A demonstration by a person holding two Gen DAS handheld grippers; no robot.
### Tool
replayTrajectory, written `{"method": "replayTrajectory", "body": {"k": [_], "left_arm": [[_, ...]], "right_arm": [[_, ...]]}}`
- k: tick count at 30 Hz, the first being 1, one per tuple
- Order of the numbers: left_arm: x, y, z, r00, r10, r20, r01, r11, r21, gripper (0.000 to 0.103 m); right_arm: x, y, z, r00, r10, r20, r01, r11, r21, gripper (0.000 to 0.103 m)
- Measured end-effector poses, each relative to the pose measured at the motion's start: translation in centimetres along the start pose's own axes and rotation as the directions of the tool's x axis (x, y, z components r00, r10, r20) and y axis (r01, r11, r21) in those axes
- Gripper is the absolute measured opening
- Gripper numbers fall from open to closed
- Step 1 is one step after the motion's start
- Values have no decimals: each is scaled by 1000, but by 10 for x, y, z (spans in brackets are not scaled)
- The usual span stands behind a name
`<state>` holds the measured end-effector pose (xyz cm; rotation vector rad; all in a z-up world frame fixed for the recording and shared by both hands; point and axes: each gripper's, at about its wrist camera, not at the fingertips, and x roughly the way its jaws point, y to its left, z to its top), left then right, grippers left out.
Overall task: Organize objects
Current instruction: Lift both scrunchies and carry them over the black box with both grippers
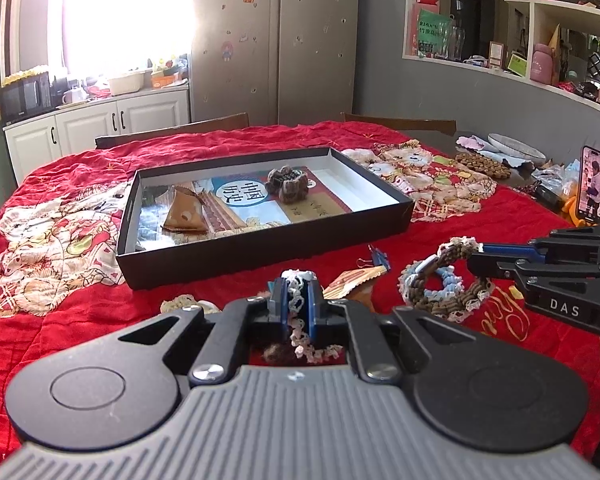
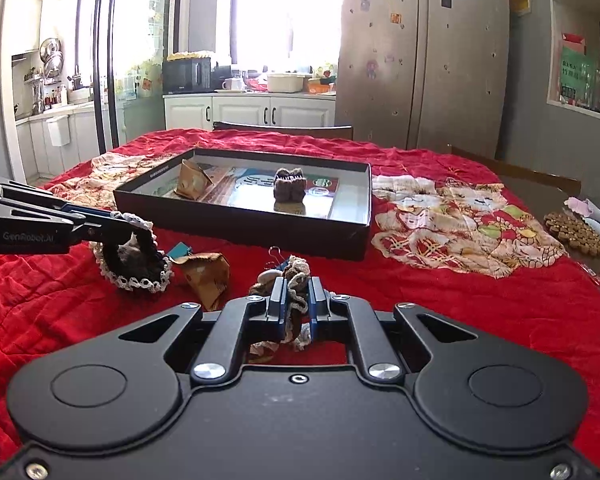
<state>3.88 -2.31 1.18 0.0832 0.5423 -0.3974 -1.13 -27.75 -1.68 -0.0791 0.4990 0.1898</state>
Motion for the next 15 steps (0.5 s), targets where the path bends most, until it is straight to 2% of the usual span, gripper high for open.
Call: {"method": "replayTrajectory", "body": {"k": [15], "left_arm": [[-10, 0, 11, 999, -4, 46, 4, 1000, 10, 12]], "right_arm": [[-17, 4, 16, 998, 8, 61, -6, 1000, -25, 10]]}}
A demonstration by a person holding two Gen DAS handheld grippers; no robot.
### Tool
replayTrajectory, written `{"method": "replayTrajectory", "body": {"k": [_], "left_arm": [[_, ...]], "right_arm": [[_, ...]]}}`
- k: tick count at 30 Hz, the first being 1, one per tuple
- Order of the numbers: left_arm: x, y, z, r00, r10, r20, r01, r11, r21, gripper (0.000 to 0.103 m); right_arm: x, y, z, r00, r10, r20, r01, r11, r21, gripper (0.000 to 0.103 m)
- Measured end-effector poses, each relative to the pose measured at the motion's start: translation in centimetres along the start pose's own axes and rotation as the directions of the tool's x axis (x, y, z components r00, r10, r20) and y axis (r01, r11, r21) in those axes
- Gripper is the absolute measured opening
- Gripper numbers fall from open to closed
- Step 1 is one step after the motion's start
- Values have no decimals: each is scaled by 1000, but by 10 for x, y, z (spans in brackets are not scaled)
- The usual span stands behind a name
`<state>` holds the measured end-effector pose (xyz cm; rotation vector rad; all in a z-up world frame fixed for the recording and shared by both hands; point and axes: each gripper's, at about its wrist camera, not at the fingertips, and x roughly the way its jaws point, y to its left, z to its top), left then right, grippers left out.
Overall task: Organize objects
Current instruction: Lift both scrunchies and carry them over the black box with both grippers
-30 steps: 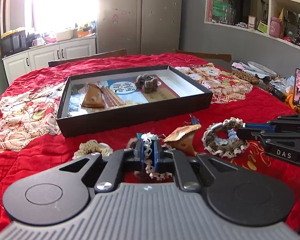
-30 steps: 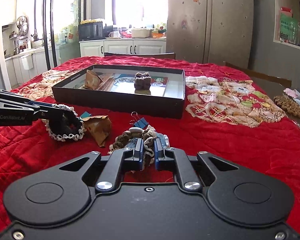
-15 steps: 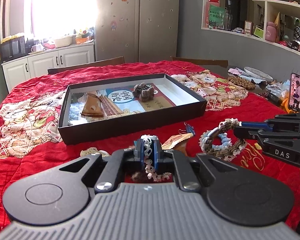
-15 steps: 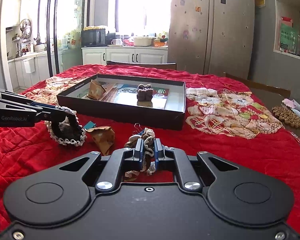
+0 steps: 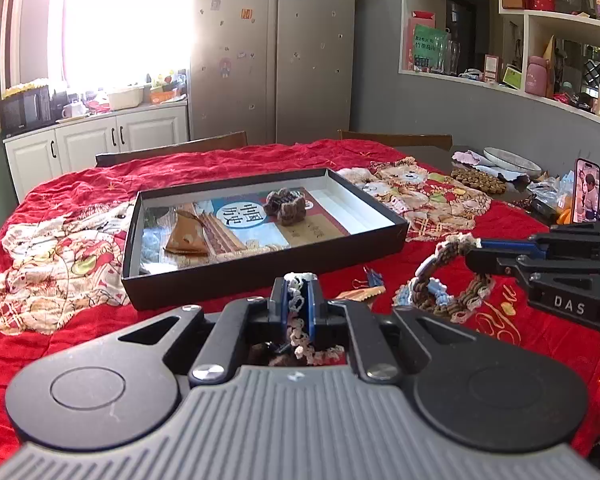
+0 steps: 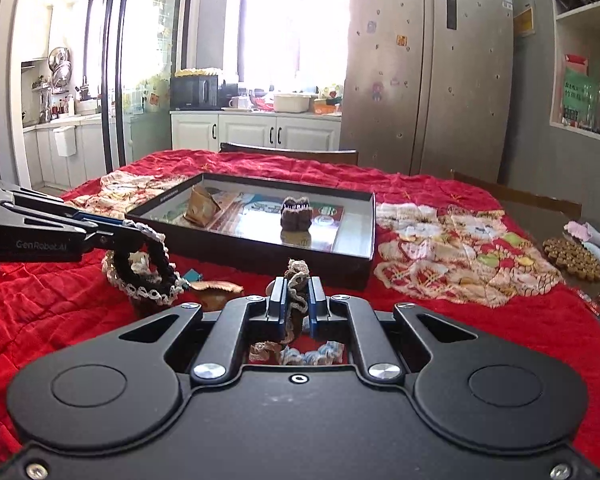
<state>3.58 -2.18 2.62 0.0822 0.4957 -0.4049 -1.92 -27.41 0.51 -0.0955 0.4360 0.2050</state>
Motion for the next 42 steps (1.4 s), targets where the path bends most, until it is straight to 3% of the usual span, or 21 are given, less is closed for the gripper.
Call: {"method": "replayTrajectory", "body": {"k": [33, 42], "left_arm": [[-13, 11, 20, 998, 25, 65, -25, 1000, 0, 12], [-6, 17, 35, 995, 49, 85, -51, 999, 17, 12]], "right_arm": [[-14, -3, 25, 998, -8, 61, 9, 1000, -24, 10], [-2, -6, 42, 997, -15, 79, 18, 999, -37, 10]]}}
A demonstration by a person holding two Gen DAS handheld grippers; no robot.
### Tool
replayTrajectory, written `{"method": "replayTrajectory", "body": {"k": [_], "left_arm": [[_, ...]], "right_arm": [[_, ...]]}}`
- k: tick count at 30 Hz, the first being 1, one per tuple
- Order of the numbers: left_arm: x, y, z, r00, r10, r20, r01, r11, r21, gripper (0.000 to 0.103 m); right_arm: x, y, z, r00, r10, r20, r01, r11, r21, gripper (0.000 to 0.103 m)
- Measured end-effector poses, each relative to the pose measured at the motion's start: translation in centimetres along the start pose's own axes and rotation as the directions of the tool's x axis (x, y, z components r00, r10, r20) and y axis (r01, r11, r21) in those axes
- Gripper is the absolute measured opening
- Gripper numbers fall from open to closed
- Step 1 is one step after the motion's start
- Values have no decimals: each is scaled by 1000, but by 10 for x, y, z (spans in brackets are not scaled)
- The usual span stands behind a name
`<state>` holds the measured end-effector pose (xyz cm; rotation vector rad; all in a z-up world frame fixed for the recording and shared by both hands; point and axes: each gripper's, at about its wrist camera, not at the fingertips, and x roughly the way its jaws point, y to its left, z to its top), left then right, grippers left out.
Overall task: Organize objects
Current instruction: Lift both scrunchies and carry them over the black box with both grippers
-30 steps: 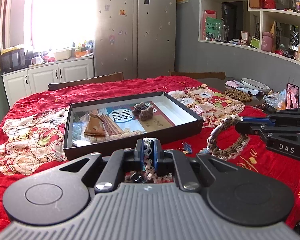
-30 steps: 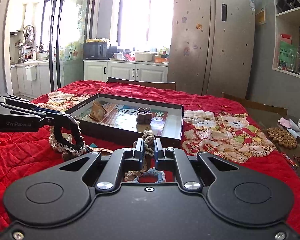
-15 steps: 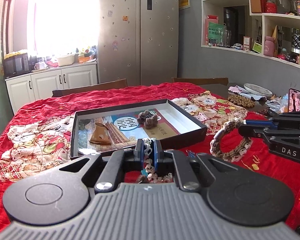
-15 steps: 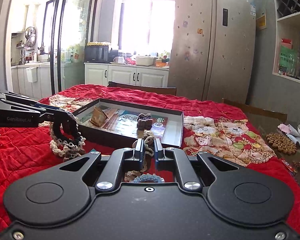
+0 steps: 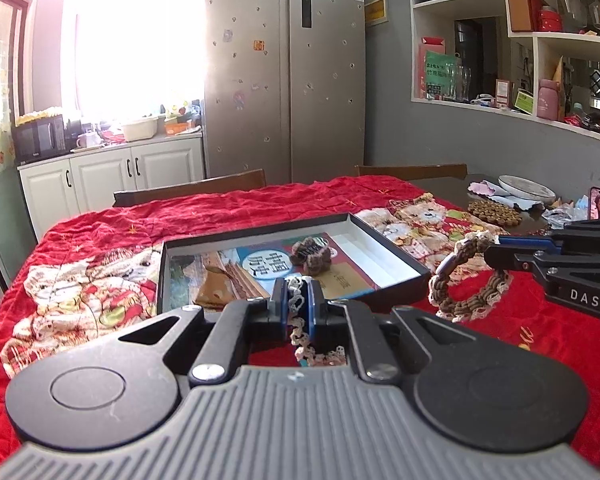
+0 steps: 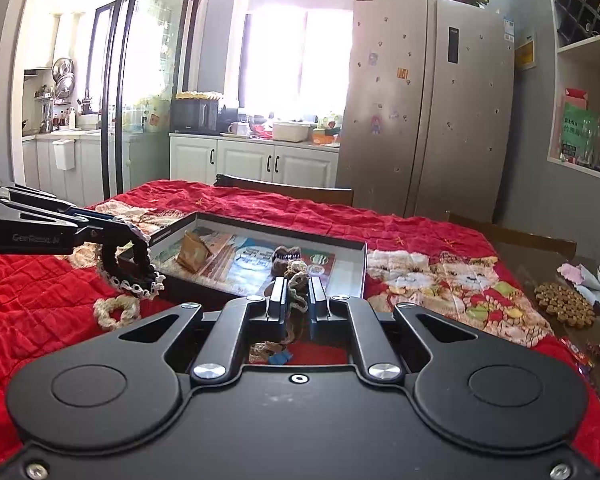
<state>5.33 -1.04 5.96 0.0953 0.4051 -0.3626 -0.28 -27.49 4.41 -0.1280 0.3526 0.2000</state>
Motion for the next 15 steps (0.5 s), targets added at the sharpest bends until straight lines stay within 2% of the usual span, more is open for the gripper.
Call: {"method": "replayTrajectory", "body": {"k": [10, 15], "left_arm": [[25, 12, 25, 999, 42, 31, -43, 999, 24, 12], [50, 21, 34, 999, 47, 15, -47, 999, 10, 12]], "right_arm": [[44, -5, 32, 999, -29, 25, 29, 999, -16, 10], [76, -7, 43, 999, -40, 10, 40, 999, -17, 10]]}}
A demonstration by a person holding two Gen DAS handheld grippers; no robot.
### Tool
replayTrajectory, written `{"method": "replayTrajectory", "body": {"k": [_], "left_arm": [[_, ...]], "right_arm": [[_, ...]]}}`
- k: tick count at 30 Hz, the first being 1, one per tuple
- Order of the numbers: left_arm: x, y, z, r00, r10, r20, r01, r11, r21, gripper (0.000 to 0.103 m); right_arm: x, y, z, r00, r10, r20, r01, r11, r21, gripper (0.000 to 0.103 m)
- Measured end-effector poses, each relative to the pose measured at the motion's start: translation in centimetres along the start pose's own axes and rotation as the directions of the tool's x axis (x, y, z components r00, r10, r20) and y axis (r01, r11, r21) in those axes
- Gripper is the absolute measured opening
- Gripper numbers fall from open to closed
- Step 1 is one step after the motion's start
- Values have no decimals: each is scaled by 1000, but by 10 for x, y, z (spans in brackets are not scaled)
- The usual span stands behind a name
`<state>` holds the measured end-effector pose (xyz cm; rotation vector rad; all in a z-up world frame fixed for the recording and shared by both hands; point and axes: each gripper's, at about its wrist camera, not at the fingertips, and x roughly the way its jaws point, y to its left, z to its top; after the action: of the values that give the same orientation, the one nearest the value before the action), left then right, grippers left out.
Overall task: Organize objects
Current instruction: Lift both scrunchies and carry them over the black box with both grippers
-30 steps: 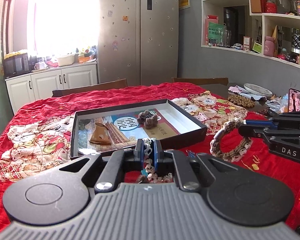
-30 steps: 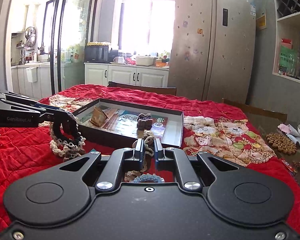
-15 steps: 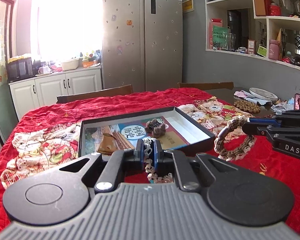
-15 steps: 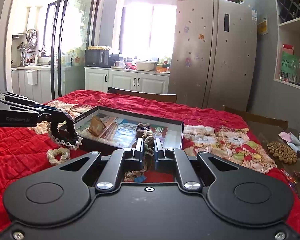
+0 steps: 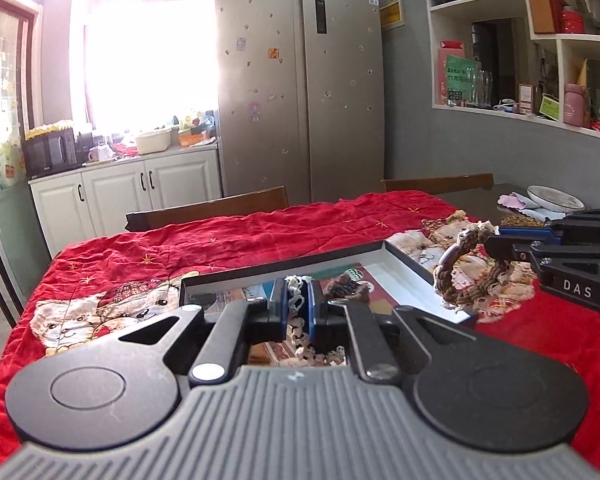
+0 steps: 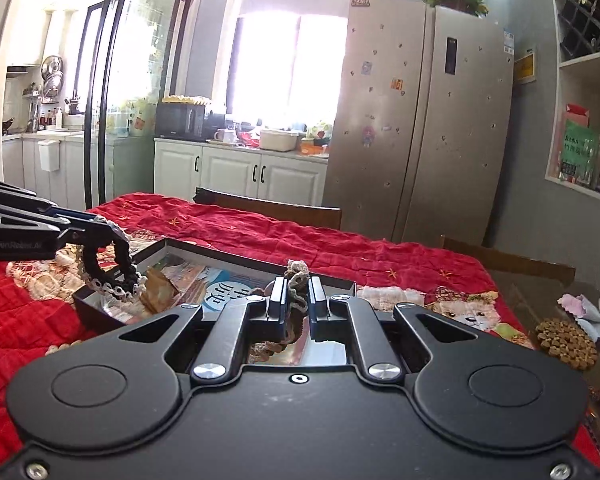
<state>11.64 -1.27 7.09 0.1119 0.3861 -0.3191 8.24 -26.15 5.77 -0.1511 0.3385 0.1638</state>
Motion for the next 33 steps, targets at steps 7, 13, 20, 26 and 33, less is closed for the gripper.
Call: {"method": "replayTrajectory", "body": {"k": [7, 13, 20, 26, 33], "left_arm": [[38, 5, 6, 999, 9, -49, -9, 1000, -6, 12], [67, 4, 9, 998, 21, -64, -21, 1000, -8, 12], [104, 7, 7, 996, 33, -88, -36, 999, -32, 12], [134, 11, 5, 994, 21, -107, -27, 998, -60, 12], [159, 9, 0, 991, 30, -133, -39, 997, -60, 12]], "right_arm": [[48, -6, 11, 999, 11, -38, -9, 999, 44, 10], [87, -9, 15, 999, -9, -52, 12, 998, 59, 10], [137, -19, 15, 997, -31, -75, 41, 989, 145, 10], [174, -29, 6, 992, -54, -113, 75, 978, 195, 10], [200, -34, -9, 983, -79, -165, 112, 972, 205, 10]]}}
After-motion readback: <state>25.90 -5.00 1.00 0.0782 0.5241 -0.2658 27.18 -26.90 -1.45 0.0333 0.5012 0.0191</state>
